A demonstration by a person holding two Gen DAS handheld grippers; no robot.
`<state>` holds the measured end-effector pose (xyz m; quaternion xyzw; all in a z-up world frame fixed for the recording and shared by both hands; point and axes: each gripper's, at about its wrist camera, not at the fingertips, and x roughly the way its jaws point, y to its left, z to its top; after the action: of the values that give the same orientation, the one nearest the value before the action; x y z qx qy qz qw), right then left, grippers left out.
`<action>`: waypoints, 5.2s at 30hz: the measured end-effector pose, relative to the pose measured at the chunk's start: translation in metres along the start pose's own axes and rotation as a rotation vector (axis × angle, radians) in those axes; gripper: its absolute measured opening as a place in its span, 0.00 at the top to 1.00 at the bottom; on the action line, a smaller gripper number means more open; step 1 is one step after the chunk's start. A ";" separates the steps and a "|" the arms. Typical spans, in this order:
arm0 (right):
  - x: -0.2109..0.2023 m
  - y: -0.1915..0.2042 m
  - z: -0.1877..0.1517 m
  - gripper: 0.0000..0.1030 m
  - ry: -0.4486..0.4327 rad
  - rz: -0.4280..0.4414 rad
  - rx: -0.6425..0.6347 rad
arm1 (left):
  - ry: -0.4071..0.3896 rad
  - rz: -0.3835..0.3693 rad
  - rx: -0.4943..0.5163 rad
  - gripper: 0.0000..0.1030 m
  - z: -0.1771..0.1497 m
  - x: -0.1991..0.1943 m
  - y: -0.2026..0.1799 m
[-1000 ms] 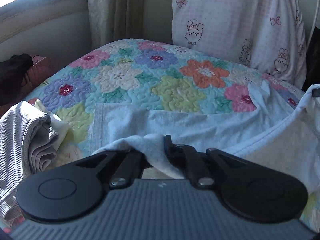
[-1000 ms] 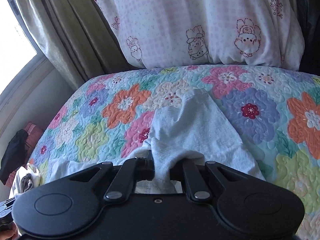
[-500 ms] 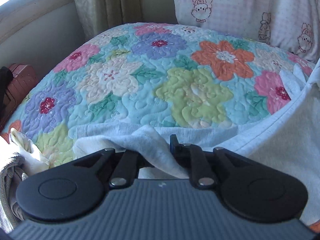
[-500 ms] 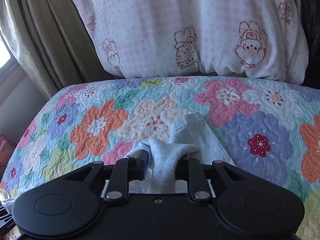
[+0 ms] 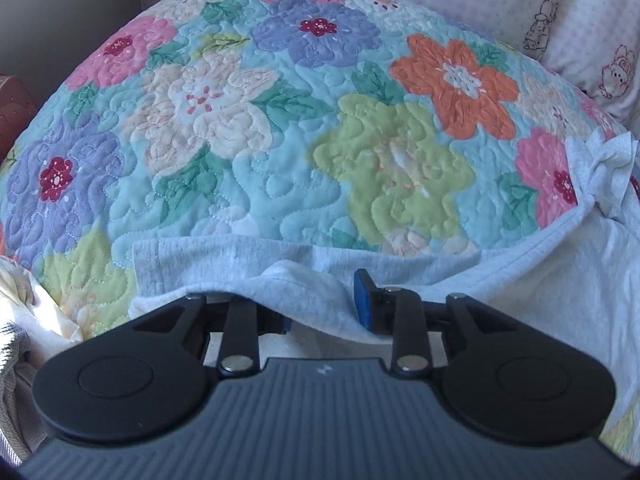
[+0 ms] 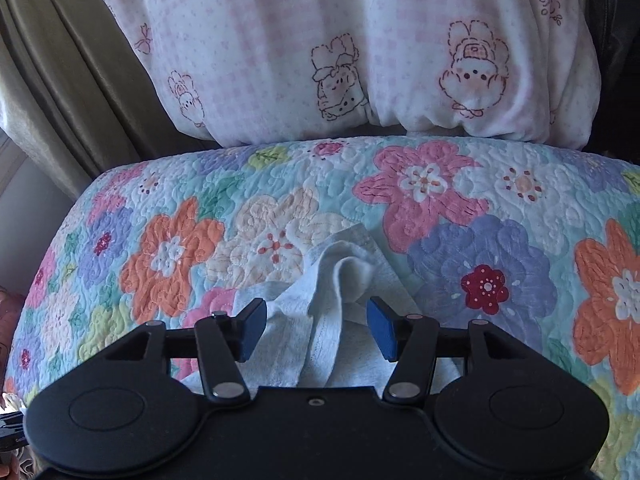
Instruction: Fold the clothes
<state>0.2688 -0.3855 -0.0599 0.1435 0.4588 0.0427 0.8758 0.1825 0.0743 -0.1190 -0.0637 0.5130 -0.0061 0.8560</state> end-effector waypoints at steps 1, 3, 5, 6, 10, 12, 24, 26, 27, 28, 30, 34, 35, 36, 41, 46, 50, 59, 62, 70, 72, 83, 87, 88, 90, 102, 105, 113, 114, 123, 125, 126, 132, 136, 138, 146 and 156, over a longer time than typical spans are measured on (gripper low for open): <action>-0.002 -0.002 -0.004 0.41 -0.007 0.012 0.002 | -0.026 -0.010 0.003 0.71 -0.001 -0.008 0.002; -0.006 -0.005 -0.014 0.41 -0.019 0.026 0.003 | -0.075 -0.050 0.003 0.71 -0.003 -0.024 0.005; -0.012 -0.009 -0.032 0.41 -0.031 0.033 -0.005 | -0.156 -0.029 0.040 0.70 -0.008 -0.039 0.003; -0.015 -0.011 -0.043 0.41 -0.034 0.036 -0.018 | -0.202 -0.011 0.062 0.70 -0.010 -0.046 0.001; -0.030 -0.023 -0.078 0.41 -0.044 0.031 -0.039 | -0.330 0.149 0.177 0.58 -0.010 -0.066 -0.009; -0.042 -0.031 -0.091 0.41 -0.061 0.045 -0.023 | -0.327 0.149 0.192 0.57 -0.014 -0.073 -0.011; -0.122 -0.045 -0.251 0.41 -0.238 0.141 0.071 | -0.115 -0.115 -0.236 0.54 -0.176 -0.079 0.007; -0.118 -0.053 -0.271 0.41 -0.201 0.148 0.119 | -0.095 -0.174 -0.286 0.53 -0.204 -0.085 0.008; -0.114 -0.059 -0.281 0.41 -0.182 0.149 0.153 | -0.096 -0.190 -0.308 0.53 -0.214 -0.087 0.007; -0.111 -0.065 -0.290 0.41 -0.165 0.149 0.187 | -0.088 -0.208 -0.338 0.52 -0.222 -0.087 0.008; -0.103 -0.079 -0.304 0.41 -0.145 0.148 0.270 | -0.055 -0.249 -0.419 0.52 -0.236 -0.080 0.012; -0.099 -0.100 -0.312 0.40 -0.171 0.158 0.406 | -0.007 -0.317 -0.569 0.53 -0.261 -0.066 0.021; -0.098 -0.102 -0.310 0.39 -0.186 0.135 0.421 | -0.039 -0.298 -0.578 0.53 -0.260 -0.066 0.022; -0.096 -0.103 -0.307 0.37 -0.201 0.108 0.432 | -0.079 -0.270 -0.586 0.53 -0.258 -0.067 0.024; -0.075 -0.109 -0.293 0.21 -0.255 0.095 0.472 | -0.180 -0.150 -0.569 0.50 -0.236 -0.059 0.038; -0.054 -0.107 -0.258 0.66 -0.292 0.057 0.404 | -0.242 -0.044 -0.489 0.73 -0.223 -0.054 0.039; -0.083 -0.092 -0.230 0.91 -0.406 -0.004 0.251 | -0.260 -0.002 -0.454 0.83 -0.222 -0.062 0.032; -0.161 -0.112 -0.244 0.92 -0.506 -0.207 -0.003 | -0.181 -0.148 -0.423 0.84 -0.239 -0.080 0.019; -0.154 -0.146 -0.263 0.92 -0.448 -0.265 0.072 | -0.152 -0.155 -0.389 0.84 -0.241 -0.076 0.006; -0.186 -0.137 -0.284 0.93 -0.463 -0.271 0.022 | -0.171 -0.165 -0.375 0.84 -0.246 -0.097 0.012; -0.184 -0.138 -0.283 0.93 -0.442 -0.287 -0.001 | -0.166 -0.192 -0.402 0.85 -0.249 -0.101 0.020; -0.158 -0.162 -0.302 0.93 -0.331 -0.324 0.061 | -0.242 -0.092 -0.250 0.85 -0.245 -0.120 0.022; -0.139 -0.174 -0.307 0.93 -0.274 -0.310 0.087 | -0.309 -0.152 -0.196 0.85 -0.242 -0.135 0.022; -0.137 -0.175 -0.309 0.93 -0.274 -0.308 0.098 | -0.329 -0.168 -0.182 0.84 -0.241 -0.139 0.022; -0.135 -0.174 -0.314 0.92 -0.274 -0.311 0.092 | -0.350 -0.185 -0.140 0.83 -0.239 -0.144 0.015; -0.132 -0.182 -0.314 0.90 -0.266 -0.284 0.137 | -0.169 -0.044 0.193 0.57 -0.208 -0.068 -0.040; -0.132 -0.183 -0.315 0.89 -0.265 -0.276 0.136 | -0.148 -0.015 0.172 0.56 -0.204 -0.054 -0.029; -0.131 -0.187 -0.318 0.85 -0.263 -0.262 0.127 | -0.098 -0.184 0.075 0.85 -0.208 -0.056 -0.008; -0.131 -0.187 -0.318 0.85 -0.264 -0.262 0.127 | -0.100 -0.188 0.050 0.88 -0.209 -0.055 -0.008; -0.147 -0.196 -0.315 0.84 -0.287 -0.201 0.172 | -0.292 -0.241 -0.185 0.92 -0.220 -0.110 0.017; -0.148 -0.196 -0.313 0.86 -0.269 -0.190 0.161 | -0.331 -0.244 -0.228 0.95 -0.230 -0.128 0.025; -0.149 -0.196 -0.312 0.87 -0.262 -0.186 0.156 | -0.332 -0.231 -0.230 0.95 -0.234 -0.133 0.027; -0.149 -0.192 -0.309 0.88 -0.267 -0.202 0.142 | -0.209 -0.164 -0.231 0.94 -0.243 -0.107 0.033; -0.194 -0.173 -0.303 0.90 -0.381 -0.161 0.087 | -0.269 -0.177 -0.238 0.94 -0.243 -0.124 0.034; -0.213 -0.164 -0.301 0.91 -0.415 -0.165 0.058 | -0.246 -0.140 -0.215 0.94 -0.245 -0.121 0.029; -0.180 -0.190 -0.330 0.91 -0.286 -0.285 0.087 | -0.095 -0.075 -0.173 0.93 -0.253 -0.095 0.025; -0.167 -0.180 -0.341 0.73 -0.189 -0.495 -0.033 | -0.131 0.013 -0.111 0.92 -0.261 -0.114 0.022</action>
<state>-0.1154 -0.5198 -0.1638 0.0160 0.3953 -0.1788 0.9008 -0.1019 0.0777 -0.1431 -0.1081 0.4557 0.0321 0.8829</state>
